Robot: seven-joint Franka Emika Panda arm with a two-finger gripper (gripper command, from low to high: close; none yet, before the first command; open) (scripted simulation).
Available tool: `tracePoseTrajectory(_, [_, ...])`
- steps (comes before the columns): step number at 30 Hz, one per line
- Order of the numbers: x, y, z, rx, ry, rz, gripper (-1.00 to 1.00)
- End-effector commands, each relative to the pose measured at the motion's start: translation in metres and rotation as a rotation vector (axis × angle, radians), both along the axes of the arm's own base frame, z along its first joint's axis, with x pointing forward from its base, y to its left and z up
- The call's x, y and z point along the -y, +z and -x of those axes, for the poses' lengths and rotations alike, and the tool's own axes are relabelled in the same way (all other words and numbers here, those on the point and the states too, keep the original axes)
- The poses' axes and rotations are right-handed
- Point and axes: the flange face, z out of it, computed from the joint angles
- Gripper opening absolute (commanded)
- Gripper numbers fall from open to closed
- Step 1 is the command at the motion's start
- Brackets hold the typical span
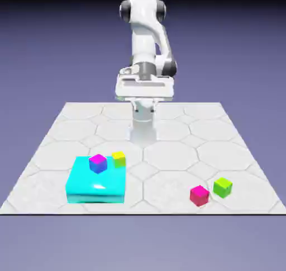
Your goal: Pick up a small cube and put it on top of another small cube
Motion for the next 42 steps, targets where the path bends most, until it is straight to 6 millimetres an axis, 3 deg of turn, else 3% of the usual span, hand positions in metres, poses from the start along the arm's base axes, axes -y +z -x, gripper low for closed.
tracePoseTrajectory(1, [-0.007, -0.005, -0.009, -0.039, 0.016, 0.009, 0.0])
tracePoseTrajectory(10, [-0.075, -0.065, -0.079, -0.38, 0.155, 0.093, 0.0])
tracePoseTrajectory(19, [-0.152, -0.148, -0.12, -0.711, 0.285, 0.189, 0.0])
tracePoseTrajectory(30, [-0.24, -0.266, -0.127, -1.098, 0.421, 0.318, 0.0])
tracePoseTrajectory(31, [-0.24, -0.266, -0.127, -1.098, 0.421, 0.318, 0.0])
tracePoseTrajectory(34, [-0.231, -0.326, -0.113, -1.098, 0.422, 0.318, 0.0])
tracePoseTrajectory(35, [-0.23, -0.333, -0.111, -1.098, 0.422, 0.318, 0.0])
tracePoseTrajectory(36, [-0.23, -0.333, -0.111, -1.098, 0.422, 0.318, -1.0])
tracePoseTrajectory(37, [-0.23, -0.333, -0.111, -1.098, 0.422, 0.318, -1.0])
tracePoseTrajectory(40, [-0.239, -0.273, -0.126, -1.098, 0.421, 0.318, -1.0])
tracePoseTrajectory(42, [-0.266, -0.257, -0.115, -1.092, 0.498, 0.361, -1.0])
